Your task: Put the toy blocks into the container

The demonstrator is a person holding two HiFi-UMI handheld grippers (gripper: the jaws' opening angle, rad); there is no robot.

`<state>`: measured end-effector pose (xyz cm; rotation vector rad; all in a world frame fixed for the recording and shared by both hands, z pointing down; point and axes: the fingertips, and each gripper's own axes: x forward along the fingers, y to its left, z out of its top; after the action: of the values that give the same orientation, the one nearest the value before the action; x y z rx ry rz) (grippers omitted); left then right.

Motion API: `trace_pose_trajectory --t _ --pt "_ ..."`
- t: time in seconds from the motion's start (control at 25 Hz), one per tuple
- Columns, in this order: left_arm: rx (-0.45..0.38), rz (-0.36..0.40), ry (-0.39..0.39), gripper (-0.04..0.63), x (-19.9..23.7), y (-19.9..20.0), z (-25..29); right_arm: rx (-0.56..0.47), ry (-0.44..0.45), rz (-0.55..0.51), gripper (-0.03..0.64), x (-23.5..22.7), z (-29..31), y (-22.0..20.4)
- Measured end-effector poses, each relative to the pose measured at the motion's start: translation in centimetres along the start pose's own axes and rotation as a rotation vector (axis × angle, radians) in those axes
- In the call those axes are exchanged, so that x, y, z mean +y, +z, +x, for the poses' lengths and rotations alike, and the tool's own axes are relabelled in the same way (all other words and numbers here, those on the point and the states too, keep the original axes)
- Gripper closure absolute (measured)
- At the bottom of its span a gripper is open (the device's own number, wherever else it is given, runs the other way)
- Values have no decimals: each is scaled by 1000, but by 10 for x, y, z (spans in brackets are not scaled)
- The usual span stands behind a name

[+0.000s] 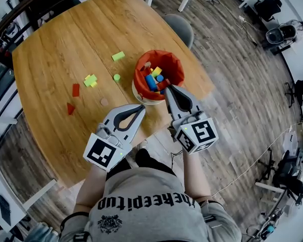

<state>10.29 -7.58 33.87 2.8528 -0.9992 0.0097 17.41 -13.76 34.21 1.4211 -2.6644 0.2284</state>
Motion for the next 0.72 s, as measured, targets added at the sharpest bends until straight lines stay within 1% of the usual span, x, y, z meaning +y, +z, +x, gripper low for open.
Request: trace_pose_trajectory --t 0.08,0.32,0.48,0.72 --pt "2 4 -6 581 -3 1 1 -13 20 4 603 3 -4 4" --pt "4 15 -42 581 -18 4 11 -35 76 -11 606 15 -20 13" --pt "5 19 -81 581 -31 5 22 -45 83 -36 606 18 -33 16" --pt "5 26 -132 581 -48 4 39 -70 81 -36 606 13 -53 18"
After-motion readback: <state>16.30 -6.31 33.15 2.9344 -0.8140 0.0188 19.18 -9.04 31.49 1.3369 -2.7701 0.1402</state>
